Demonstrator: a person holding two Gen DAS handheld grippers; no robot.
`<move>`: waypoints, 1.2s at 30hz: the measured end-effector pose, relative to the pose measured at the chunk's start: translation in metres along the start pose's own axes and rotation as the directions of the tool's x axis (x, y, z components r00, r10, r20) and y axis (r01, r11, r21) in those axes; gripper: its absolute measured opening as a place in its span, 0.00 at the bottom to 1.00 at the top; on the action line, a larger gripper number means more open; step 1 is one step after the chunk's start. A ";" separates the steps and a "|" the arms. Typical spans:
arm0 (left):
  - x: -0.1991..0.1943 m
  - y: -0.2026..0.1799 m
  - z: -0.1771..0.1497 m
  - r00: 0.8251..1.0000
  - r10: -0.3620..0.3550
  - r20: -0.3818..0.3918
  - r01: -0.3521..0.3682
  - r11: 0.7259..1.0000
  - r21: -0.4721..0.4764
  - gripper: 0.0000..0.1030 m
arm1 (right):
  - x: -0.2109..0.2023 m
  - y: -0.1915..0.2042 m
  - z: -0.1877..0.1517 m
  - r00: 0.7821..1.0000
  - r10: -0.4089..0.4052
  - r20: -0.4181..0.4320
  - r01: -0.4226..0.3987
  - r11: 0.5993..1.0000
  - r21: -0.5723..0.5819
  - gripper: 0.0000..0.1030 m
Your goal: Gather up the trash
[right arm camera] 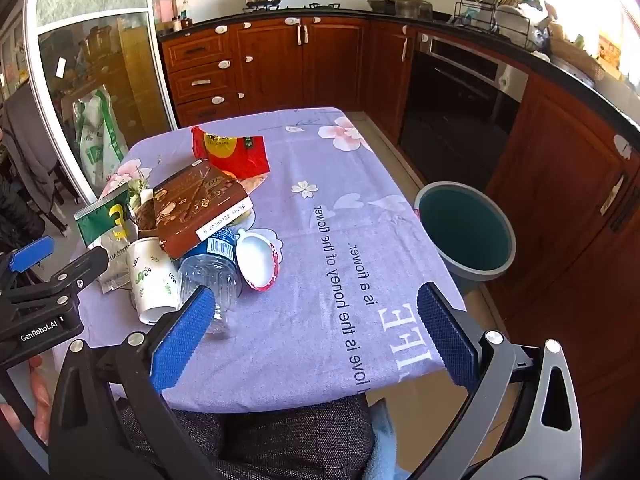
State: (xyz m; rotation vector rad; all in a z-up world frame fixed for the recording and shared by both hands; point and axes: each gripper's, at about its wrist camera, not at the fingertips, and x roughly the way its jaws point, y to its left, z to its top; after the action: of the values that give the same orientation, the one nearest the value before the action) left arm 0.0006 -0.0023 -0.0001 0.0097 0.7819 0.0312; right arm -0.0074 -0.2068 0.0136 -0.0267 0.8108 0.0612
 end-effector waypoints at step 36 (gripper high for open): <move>0.003 -0.015 0.008 1.000 -0.008 0.002 0.008 1.000 0.015 0.97 | 0.005 -0.020 0.003 0.998 0.002 -0.056 0.001 0.999 0.052 0.94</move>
State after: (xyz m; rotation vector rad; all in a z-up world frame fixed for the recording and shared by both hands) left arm 0.0088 -0.0172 0.0036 0.0213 0.7798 0.0176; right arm -0.0004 -0.2263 0.0121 0.0210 0.8684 0.0395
